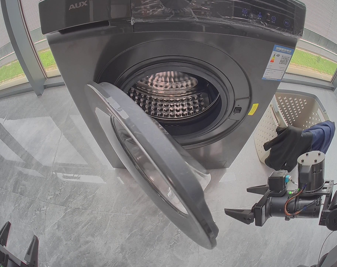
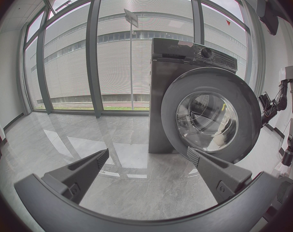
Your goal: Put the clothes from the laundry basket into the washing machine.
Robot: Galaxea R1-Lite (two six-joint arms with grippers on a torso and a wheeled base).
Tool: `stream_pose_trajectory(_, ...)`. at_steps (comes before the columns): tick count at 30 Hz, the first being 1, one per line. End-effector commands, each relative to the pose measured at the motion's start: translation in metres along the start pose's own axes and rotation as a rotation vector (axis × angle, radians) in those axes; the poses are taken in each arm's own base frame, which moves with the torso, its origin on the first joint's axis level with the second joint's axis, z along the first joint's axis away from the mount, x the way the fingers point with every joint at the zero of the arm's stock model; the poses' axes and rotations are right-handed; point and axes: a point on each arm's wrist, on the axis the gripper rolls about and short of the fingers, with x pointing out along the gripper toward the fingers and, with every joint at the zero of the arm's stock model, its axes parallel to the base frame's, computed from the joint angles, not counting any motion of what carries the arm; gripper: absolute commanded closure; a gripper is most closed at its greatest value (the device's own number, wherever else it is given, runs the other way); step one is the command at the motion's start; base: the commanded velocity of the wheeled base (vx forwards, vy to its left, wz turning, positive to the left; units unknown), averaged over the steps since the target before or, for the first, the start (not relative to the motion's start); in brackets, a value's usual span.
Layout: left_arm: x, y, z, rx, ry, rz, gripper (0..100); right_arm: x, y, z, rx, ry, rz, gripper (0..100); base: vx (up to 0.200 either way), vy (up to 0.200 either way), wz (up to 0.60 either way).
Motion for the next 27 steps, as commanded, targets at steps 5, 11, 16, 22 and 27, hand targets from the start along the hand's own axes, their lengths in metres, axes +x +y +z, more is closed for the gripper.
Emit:
stream_pose_trajectory(5, 0.001, 0.000, -0.004, 0.000, 0.008, -0.001, 0, 0.013, -0.030, 0.022, 0.054, -0.056, -0.123, 0, 0.000, 0.000, 0.00)
stream_pose_trajectory(11, 0.001, 0.000, -0.004, -0.001, 0.008, 0.001, 0, 0.049, -0.031, 0.031, 0.062, -0.057, -0.120, 0, 0.000, 0.000, 0.00)
stream_pose_trajectory(16, 0.000, 0.000, -0.004, -0.001, 0.006, 0.001, 0, 0.080, -0.027, 0.043, 0.093, -0.112, -0.122, 0, 0.000, 0.000, 0.00)
stream_pose_trajectory(22, 0.001, 0.000, -0.004, -0.001, 0.008, 0.001, 0, 0.099, -0.018, 0.039, 0.083, -0.098, -0.088, 0, 0.000, 0.000, 0.00)
stream_pose_trajectory(27, 0.001, 0.000, -0.004, -0.001, 0.008, -0.001, 0, 0.100, -0.005, 0.039, 0.069, -0.108, -0.048, 0, 0.000, 0.000, 0.00)
